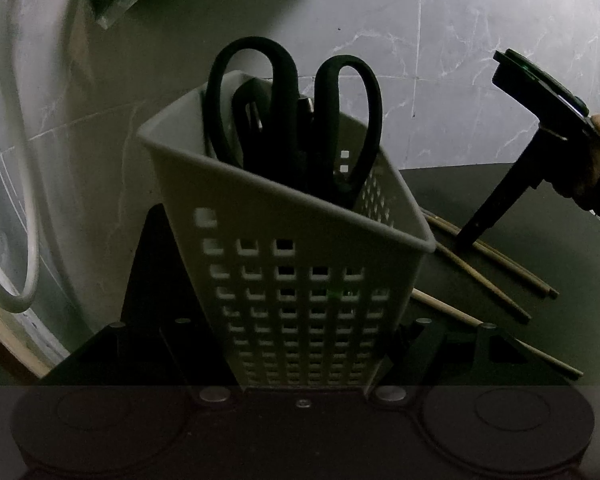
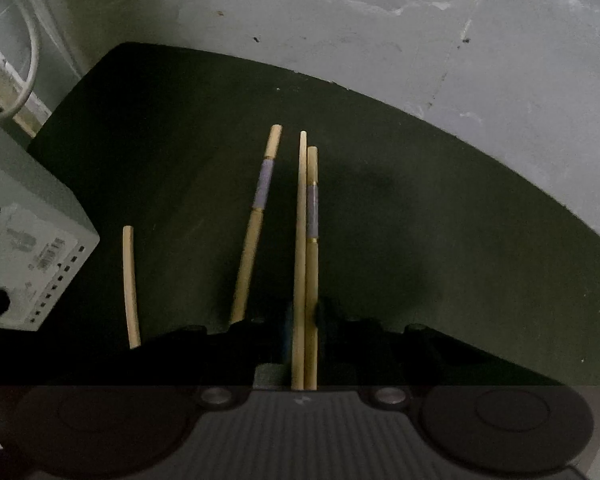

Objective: Organize utensils

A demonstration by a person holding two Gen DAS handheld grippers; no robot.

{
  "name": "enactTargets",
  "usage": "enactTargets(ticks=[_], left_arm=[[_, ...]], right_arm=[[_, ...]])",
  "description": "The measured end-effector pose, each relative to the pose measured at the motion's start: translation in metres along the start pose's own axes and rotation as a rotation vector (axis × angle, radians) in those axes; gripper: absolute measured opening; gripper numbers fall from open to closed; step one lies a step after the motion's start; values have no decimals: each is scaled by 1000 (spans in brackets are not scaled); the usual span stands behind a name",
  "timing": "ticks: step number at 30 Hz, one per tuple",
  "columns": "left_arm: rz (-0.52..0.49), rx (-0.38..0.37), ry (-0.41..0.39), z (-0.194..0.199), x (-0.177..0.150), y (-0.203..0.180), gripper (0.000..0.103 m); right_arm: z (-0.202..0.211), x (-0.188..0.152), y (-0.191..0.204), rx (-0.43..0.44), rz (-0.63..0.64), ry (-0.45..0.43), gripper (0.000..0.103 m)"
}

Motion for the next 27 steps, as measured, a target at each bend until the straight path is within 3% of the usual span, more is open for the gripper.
enactTargets(ticks=[17,27], left_arm=[[-11,-10,-6,-1,0,2,76],[-17,-18,-9,-1,0,3,76]], right_arm=[[6,-23,-6,84,-104,-176,12],[10,-32,-7,100,-146,-205,12]])
Point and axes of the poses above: each gripper's, at about its wrist camera, not at the fingertips, and z roughly against the way its jaws point, y to its left, x to its top, the point moved 4 cm from there along -z, roughly the way its jaws point, and after that the axes turned 5 degrees about x, right-handed, at the moved point
